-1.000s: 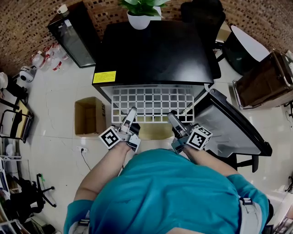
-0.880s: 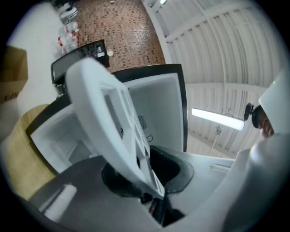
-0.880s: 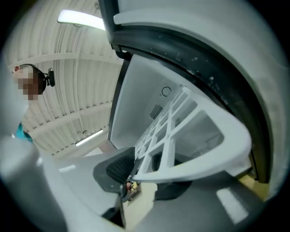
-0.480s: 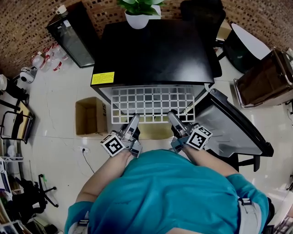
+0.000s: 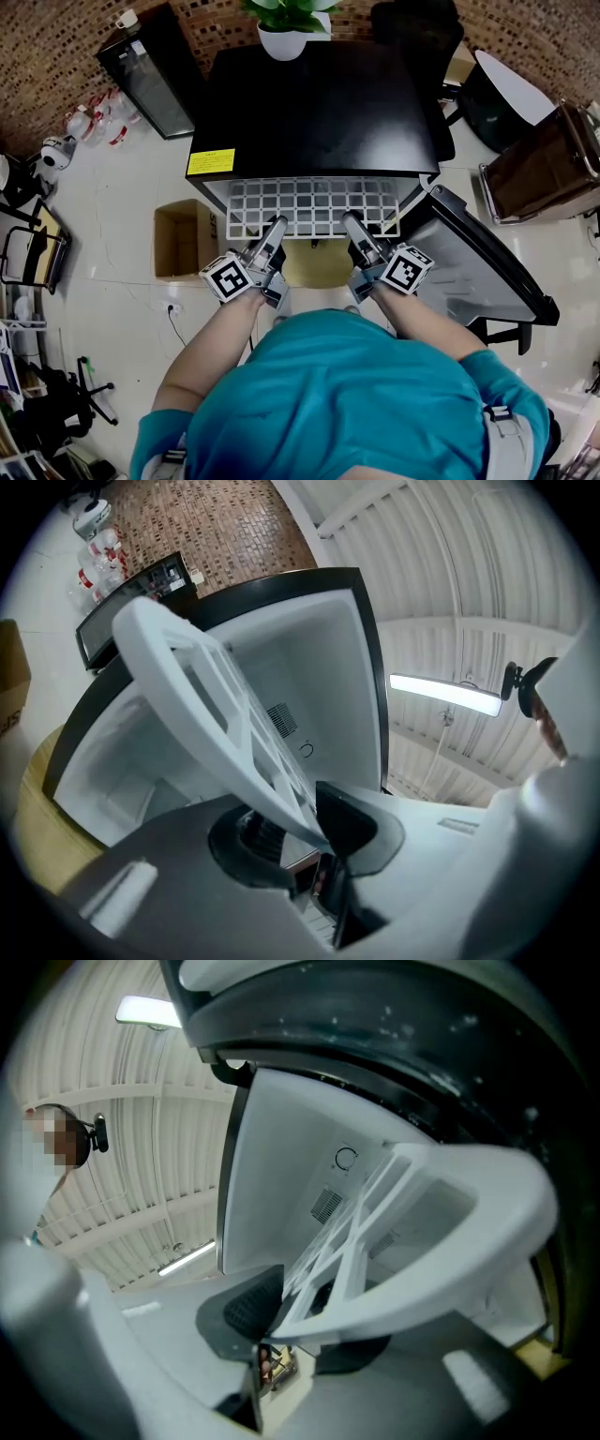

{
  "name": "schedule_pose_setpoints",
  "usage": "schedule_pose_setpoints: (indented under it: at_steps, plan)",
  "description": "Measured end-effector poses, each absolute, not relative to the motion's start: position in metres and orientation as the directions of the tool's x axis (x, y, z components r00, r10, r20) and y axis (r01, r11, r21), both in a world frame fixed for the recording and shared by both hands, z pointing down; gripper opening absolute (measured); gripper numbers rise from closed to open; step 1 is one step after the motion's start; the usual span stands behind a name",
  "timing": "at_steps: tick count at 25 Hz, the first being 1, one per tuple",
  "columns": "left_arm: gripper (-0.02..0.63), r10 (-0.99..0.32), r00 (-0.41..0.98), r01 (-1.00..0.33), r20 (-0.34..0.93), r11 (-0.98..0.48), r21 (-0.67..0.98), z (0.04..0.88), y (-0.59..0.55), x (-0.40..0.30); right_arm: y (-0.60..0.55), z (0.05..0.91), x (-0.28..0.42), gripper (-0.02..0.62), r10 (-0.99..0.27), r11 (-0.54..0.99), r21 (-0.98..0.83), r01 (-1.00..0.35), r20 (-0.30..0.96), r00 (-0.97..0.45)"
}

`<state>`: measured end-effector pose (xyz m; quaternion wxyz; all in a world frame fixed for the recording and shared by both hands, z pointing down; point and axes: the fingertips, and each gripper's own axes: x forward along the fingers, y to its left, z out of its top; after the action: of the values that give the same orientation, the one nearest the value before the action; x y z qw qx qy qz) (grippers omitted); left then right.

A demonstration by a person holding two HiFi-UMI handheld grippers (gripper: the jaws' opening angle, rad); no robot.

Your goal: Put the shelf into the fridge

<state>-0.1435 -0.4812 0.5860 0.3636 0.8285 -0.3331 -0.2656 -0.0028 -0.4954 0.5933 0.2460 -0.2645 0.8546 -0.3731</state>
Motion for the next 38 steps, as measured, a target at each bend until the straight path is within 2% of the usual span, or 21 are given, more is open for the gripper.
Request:
schedule_pose_setpoints:
  at_steps: [2, 5, 10, 16, 18, 23, 25, 29, 31, 34, 38]
  plan:
    - [0.089, -0.753, 0.633, -0.37, -0.182, -0.5, 0.783, 0.588, -0.487, -0.146, -0.502, 0.592, -0.004, 0.092, -0.64, 0.58, -0.767, -0.274, -0.221, -0.736]
    - [0.094, -0.729, 0.644, -0.351, -0.232, -0.552, 0.757, 0.57, -0.499, -0.141, -0.514, 0.588, -0.005, 0.092, -0.649, 0.571, -0.772, -0.28, -0.215, -0.73]
    - [0.101, -0.762, 0.63, -0.408, -0.147, -0.486, 0.773, 0.591, -0.517, -0.151, -0.531, 0.592, -0.004, 0.092, -0.684, 0.551, -0.777, -0.306, -0.21, -0.698]
    - [0.108, -0.756, 0.637, -0.416, -0.154, -0.504, 0.757, 0.581, -0.527, -0.149, -0.533, 0.541, -0.022, 0.091, -0.608, 0.678, -0.704, -0.213, -0.373, -0.701]
    - [0.109, -0.756, 0.635, -0.419, -0.158, -0.509, 0.752, 0.579, -0.531, -0.149, -0.535, 0.537, -0.024, 0.087, -0.613, 0.677, -0.706, -0.206, -0.386, -0.69]
    - [0.11, -0.73, 0.65, -0.381, -0.212, -0.555, 0.74, 0.568, -0.54, -0.145, -0.548, 0.546, -0.021, 0.083, -0.674, 0.621, -0.746, -0.242, -0.35, -0.65]
    - [0.11, -0.744, 0.641, -0.402, -0.188, -0.534, 0.744, 0.573, -0.547, -0.147, -0.554, 0.547, -0.021, 0.084, -0.682, 0.616, -0.749, -0.243, -0.353, -0.64]
    - [0.112, -0.737, 0.643, -0.385, -0.211, -0.548, 0.743, 0.568, -0.555, -0.146, -0.568, 0.576, -0.013, 0.084, -0.773, 0.495, -0.802, -0.335, -0.23, -0.592]
    - [0.112, -0.754, 0.63, -0.403, -0.186, -0.523, 0.751, 0.573, -0.559, -0.15, -0.571, 0.577, -0.013, 0.084, -0.784, 0.485, -0.803, -0.345, -0.225, -0.578]
    - [0.11, -0.728, 0.642, -0.357, -0.239, -0.561, 0.747, 0.564, -0.561, -0.144, -0.575, 0.577, -0.013, 0.084, -0.794, 0.481, -0.801, -0.356, -0.225, -0.565]
    - [0.112, -0.743, 0.632, -0.376, -0.221, -0.543, 0.751, 0.568, -0.571, -0.146, -0.584, 0.575, -0.013, 0.084, -0.801, 0.48, -0.795, -0.373, -0.223, -0.556]
